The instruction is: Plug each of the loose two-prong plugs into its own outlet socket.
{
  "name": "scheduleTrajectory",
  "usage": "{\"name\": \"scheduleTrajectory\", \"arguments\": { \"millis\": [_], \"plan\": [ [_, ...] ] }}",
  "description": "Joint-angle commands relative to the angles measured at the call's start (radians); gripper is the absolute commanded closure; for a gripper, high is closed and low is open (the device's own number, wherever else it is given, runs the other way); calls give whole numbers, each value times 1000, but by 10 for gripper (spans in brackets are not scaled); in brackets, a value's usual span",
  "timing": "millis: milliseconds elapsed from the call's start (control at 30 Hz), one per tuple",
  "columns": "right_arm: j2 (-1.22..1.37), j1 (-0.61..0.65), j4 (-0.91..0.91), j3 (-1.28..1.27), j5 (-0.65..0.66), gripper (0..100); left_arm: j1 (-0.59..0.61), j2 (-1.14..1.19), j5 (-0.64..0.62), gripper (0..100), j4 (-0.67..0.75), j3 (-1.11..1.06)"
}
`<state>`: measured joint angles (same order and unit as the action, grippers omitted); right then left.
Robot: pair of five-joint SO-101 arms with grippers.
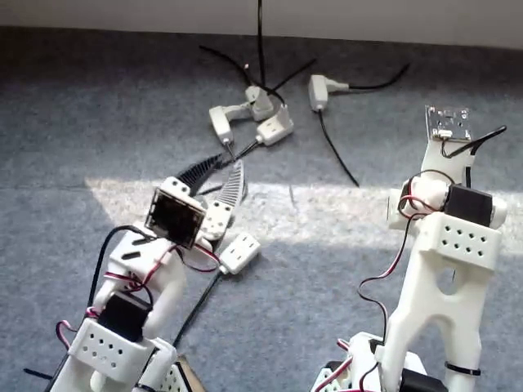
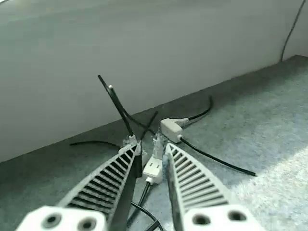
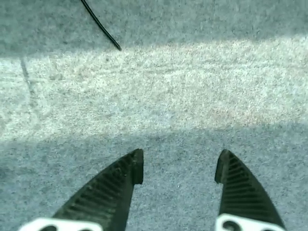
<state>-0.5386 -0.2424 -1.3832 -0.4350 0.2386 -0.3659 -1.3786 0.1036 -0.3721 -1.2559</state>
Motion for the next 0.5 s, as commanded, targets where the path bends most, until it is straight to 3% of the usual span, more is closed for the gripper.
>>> {"name": "scheduleTrajectory", "arguments": {
  "millis": [0, 133, 267, 300, 467],
  "plan": [
    [-2, 7, 24, 39, 2, 753, 101, -10, 8, 993, 169, -5],
    [-12, 5, 56, -8, 2, 753, 142, -12, 9, 993, 562, -229],
    [-13, -2, 84, -48, 8, 753, 93, -12, 5, 993, 933, -438],
    [-13, -13, 87, -56, 8, 753, 70, -4, 5, 993, 973, -452],
    [-8, -51, 114, -70, 9, 753, 47, -12, 6, 993, 916, -437]
  ]
}}
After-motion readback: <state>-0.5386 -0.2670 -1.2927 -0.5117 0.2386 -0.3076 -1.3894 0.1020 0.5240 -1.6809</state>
